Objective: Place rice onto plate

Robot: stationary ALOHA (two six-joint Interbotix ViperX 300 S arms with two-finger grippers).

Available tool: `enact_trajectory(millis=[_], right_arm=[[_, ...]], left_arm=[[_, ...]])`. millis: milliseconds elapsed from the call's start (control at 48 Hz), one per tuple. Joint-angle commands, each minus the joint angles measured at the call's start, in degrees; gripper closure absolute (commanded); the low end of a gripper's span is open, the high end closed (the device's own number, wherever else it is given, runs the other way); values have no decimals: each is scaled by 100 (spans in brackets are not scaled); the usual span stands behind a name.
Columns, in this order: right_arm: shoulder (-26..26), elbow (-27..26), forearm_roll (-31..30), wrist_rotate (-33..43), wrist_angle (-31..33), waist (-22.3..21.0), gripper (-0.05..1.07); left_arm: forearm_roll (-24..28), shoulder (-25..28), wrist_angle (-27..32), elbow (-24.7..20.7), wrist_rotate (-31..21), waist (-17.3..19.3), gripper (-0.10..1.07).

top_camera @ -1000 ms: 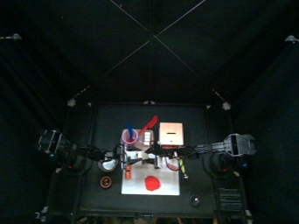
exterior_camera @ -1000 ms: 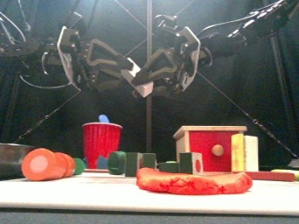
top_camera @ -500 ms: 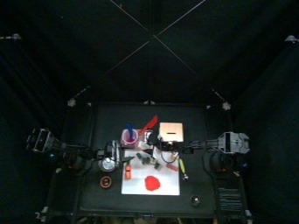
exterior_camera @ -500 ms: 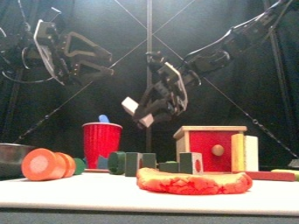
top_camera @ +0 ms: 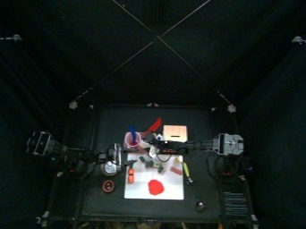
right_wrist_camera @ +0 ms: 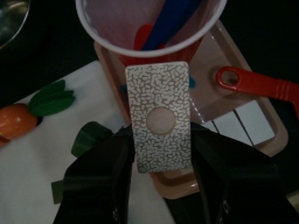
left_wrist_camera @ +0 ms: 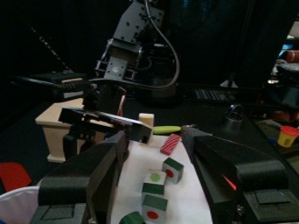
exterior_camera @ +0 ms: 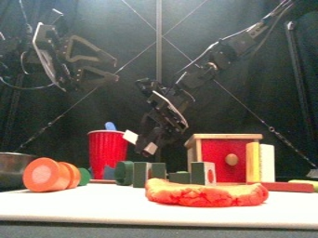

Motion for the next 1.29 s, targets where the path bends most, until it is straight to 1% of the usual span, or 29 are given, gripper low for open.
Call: enact_trajectory(millis=[0, 104, 438, 562, 708, 938, 1146, 1271], right_arm=[[-88, -598, 26, 18, 62, -70, 43], [-53, -615, 53, 9, 193, -114, 42], [-26, -615, 53, 18, 246, -149, 32], [0, -606, 105, 18, 308, -202, 31], [0, -571, 220, 9, 527, -299, 30], [44, -668, 316, 26, 589, -369, 29], [97, -694, 747, 35, 624, -457, 26], [97, -703, 1283, 18, 633, -545, 25]], left_arm=[[0, -26, -26, -53, 0, -9, 9], [0, -26, -26, -53, 0, -18, 9], [0, -26, -26, -44, -9, -18, 9], [0, -26, -26, -53, -9, -26, 9], [0, -26, -26, -53, -18, -26, 9], [-9, -26, -26, -53, -9, -26, 9], [0, -26, -26, -62, -18, -26, 9], [-9, -26, -26, -79, -9, -26, 9]])
